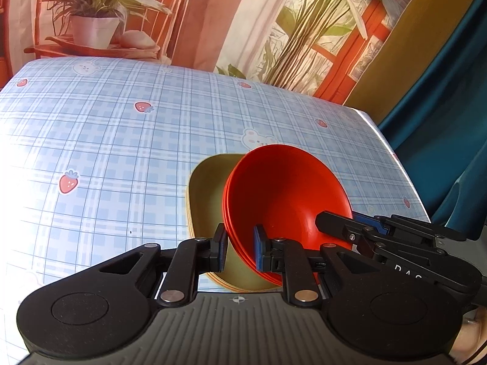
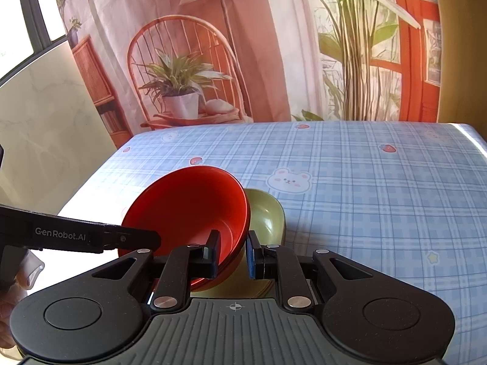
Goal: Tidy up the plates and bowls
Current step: 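Lower the red bowls onto the green plate stack and open the left gripper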
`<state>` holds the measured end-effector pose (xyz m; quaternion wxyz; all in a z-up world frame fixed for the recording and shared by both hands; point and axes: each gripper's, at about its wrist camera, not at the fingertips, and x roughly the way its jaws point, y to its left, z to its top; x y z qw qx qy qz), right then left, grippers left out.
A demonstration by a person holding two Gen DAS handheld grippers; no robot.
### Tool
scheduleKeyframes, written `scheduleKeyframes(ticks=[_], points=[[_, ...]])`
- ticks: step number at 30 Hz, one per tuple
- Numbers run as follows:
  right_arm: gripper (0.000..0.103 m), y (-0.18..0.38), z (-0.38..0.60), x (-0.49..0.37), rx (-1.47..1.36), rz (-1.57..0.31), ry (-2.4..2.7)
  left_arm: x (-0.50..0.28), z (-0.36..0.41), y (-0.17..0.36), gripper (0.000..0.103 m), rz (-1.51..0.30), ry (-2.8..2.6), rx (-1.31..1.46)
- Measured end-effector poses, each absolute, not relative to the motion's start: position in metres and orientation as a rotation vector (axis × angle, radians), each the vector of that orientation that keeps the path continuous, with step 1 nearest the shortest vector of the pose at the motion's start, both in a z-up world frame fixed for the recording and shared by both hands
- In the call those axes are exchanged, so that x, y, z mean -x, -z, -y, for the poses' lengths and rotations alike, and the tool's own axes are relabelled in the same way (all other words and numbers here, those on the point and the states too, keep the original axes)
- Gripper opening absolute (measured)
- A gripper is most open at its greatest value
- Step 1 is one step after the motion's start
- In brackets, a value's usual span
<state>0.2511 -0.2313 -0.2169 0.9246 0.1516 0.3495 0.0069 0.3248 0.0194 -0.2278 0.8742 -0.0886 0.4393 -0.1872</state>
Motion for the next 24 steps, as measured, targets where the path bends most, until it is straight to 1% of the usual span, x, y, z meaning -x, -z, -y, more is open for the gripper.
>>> scheduleKeyframes(ticks=[9, 24], points=[[0.017, 0.236, 0.235, -0.259, -0.335, -0.766, -0.019, -0.328, -0.021, 0.241, 0.019, -0.952, 0.387, 0.192], [0.02, 0.238, 0.236, -0.261, -0.347, -0.764, -0.019, -0.33, -0.02, 0.243, 0.019, -0.952, 0.393, 0.185]])
